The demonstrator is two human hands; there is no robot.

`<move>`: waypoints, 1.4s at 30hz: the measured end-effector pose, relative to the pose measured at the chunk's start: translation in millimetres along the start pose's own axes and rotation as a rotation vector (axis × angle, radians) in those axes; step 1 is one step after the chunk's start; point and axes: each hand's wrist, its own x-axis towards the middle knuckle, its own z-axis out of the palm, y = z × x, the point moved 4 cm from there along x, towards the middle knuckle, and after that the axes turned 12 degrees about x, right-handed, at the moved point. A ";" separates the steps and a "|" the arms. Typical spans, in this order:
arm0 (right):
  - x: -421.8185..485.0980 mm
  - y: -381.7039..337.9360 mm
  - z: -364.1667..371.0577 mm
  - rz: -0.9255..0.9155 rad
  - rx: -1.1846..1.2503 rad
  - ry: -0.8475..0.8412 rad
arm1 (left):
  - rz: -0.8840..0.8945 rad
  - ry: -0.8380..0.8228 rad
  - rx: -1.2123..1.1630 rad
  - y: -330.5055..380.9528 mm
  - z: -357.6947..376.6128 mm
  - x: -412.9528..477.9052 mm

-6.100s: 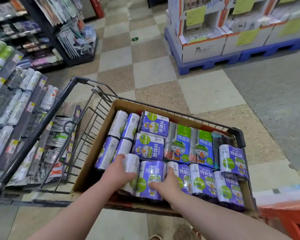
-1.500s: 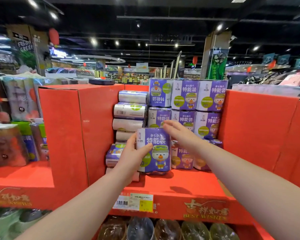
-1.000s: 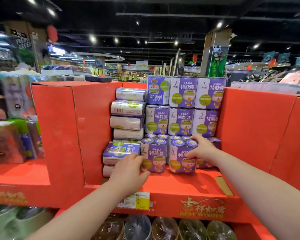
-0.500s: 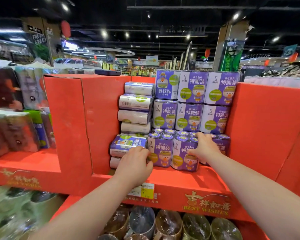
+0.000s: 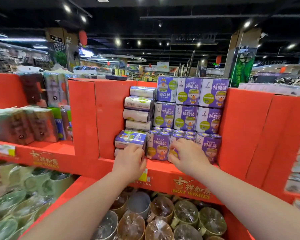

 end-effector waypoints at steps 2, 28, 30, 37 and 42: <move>-13.8 -13.5 6.3 -0.068 0.000 -0.026 | -0.013 0.026 0.001 -2.7 -6.0 -20.2; -258.7 -233.6 160.1 -0.450 0.120 -0.565 | -0.420 -0.393 0.223 -106.8 -129.9 -379.1; -283.6 -261.2 169.4 -0.473 0.107 -0.605 | -0.503 -0.399 0.208 -122.7 -146.3 -421.2; -339.3 -372.5 179.7 -0.595 0.145 -0.671 | -0.702 -0.637 0.289 -145.8 -177.9 -566.4; -353.3 -455.0 172.5 -0.734 0.223 -0.657 | -0.848 -0.760 0.287 -153.9 -185.8 -646.1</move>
